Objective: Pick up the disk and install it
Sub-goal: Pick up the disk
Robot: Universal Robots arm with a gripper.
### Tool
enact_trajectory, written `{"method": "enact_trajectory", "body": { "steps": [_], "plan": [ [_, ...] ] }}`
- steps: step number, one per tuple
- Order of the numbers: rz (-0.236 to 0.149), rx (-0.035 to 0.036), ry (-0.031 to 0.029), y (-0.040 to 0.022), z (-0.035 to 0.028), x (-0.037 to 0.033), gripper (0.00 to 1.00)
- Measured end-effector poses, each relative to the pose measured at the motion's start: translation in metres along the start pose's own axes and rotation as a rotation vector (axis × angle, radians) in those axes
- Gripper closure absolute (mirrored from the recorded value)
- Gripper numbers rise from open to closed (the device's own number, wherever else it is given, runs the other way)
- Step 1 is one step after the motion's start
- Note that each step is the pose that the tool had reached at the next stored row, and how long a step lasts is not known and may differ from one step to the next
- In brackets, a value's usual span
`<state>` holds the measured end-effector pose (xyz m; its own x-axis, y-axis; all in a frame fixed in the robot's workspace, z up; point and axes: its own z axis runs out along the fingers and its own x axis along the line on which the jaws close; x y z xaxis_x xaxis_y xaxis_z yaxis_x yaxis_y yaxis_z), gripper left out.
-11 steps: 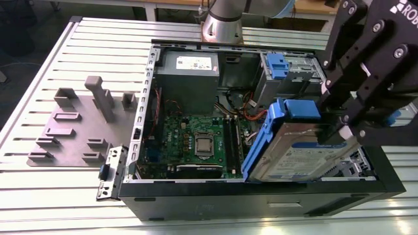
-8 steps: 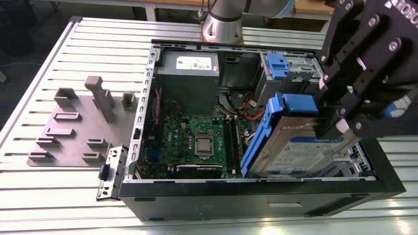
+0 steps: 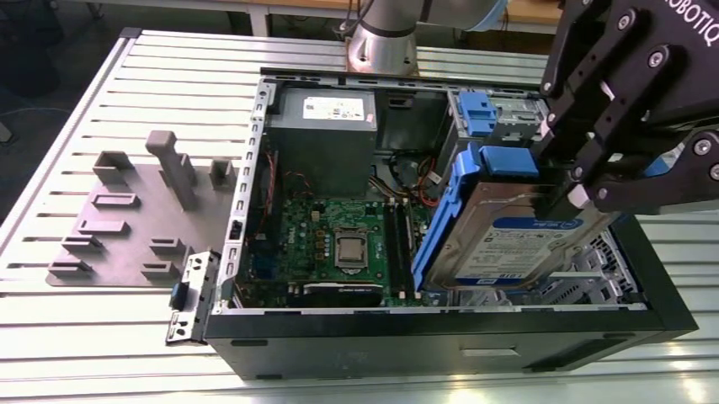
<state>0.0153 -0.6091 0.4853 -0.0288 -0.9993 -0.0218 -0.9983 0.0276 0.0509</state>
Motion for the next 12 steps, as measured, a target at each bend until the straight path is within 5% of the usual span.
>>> {"method": "enact_trajectory", "body": {
  "steps": [12],
  "plan": [
    [0.0,0.0,0.0,0.0002,0.0004,-0.011,0.65]
  ]
}}
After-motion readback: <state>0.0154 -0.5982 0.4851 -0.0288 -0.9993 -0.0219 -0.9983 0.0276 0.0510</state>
